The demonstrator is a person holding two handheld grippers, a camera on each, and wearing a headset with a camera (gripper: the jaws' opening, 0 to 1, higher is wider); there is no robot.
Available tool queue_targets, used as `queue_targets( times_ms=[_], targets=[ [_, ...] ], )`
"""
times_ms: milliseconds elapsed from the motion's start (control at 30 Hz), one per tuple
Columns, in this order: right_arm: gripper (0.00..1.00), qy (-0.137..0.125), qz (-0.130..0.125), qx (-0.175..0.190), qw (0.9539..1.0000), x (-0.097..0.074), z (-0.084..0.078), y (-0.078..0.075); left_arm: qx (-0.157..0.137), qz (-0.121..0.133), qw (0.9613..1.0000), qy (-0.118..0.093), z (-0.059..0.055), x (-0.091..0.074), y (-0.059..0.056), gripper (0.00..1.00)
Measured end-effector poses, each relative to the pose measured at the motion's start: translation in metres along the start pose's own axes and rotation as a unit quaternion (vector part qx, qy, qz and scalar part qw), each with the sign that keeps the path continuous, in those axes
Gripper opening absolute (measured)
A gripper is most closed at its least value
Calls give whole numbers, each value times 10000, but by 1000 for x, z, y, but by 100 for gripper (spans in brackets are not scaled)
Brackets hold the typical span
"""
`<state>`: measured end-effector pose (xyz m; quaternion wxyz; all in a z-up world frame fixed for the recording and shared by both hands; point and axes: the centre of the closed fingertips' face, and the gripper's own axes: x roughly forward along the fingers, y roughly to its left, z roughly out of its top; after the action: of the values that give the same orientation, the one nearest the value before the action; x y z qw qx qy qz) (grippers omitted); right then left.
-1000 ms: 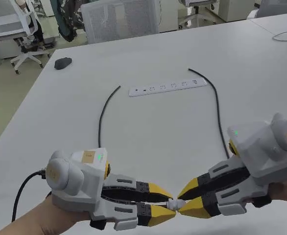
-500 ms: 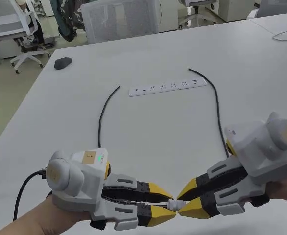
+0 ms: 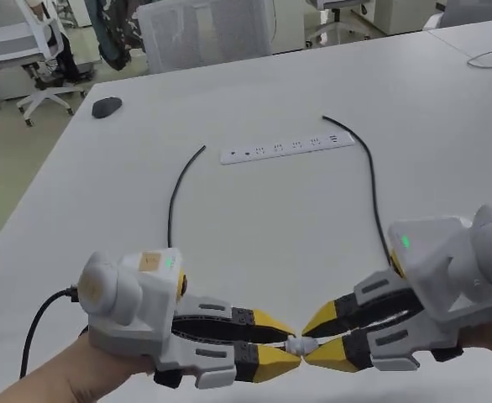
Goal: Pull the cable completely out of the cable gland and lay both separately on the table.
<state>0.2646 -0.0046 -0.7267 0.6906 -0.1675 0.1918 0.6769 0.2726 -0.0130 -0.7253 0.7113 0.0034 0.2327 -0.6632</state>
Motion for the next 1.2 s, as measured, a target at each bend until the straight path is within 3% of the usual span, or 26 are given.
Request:
queue_targets(
  times_ms=[167,300,400,467,533,567,633,700,767,800,867,967,1200],
  targets=[
    [7,36,-174,-530,9984,-1,-1,-1,-185,25,9998,-45,0,1,2,15],
    [7,9,-247,-680,9974,-2,1,-2,-677,17,9976,-168,2,0,3,15],
    [7,15,-251,-674,9974,-2,1,-2,-477,19,9987,-149,2,1,2,15],
    [7,28,-245,-639,9977,-1,0,-3,-183,28,9997,-146,2,1,2,15],
    [8,60,-136,-323,9994,-1,-1,-1,-195,6,9997,-116,0,1,-1,15],
    [8,42,-153,-25,9999,-1,-1,-3,28,32,9999,-115,1,1,1,15],
    [9,-216,-116,456,9987,-2,8,-5,39,53,9999,-134,2,0,1,15],
    [14,-331,56,1118,9932,-6,10,-9,433,197,9988,-96,4,-2,5,15],
    [16,-372,236,1462,9883,-8,9,-9,548,223,9982,-11,3,-2,3,15],
    [14,-393,294,1550,9867,-9,9,-8,617,232,9978,-110,7,-2,1,15],
    [14,-405,306,1636,9852,-9,8,-10,738,234,9969,-106,9,-2,-1,15],
    [14,-408,453,1996,9780,-9,5,-12,862,227,9960,-57,9,-2,-2,15],
    [12,-444,708,2381,9676,-8,7,-6,1116,193,9936,-42,12,-3,-7,15]
  ],
)
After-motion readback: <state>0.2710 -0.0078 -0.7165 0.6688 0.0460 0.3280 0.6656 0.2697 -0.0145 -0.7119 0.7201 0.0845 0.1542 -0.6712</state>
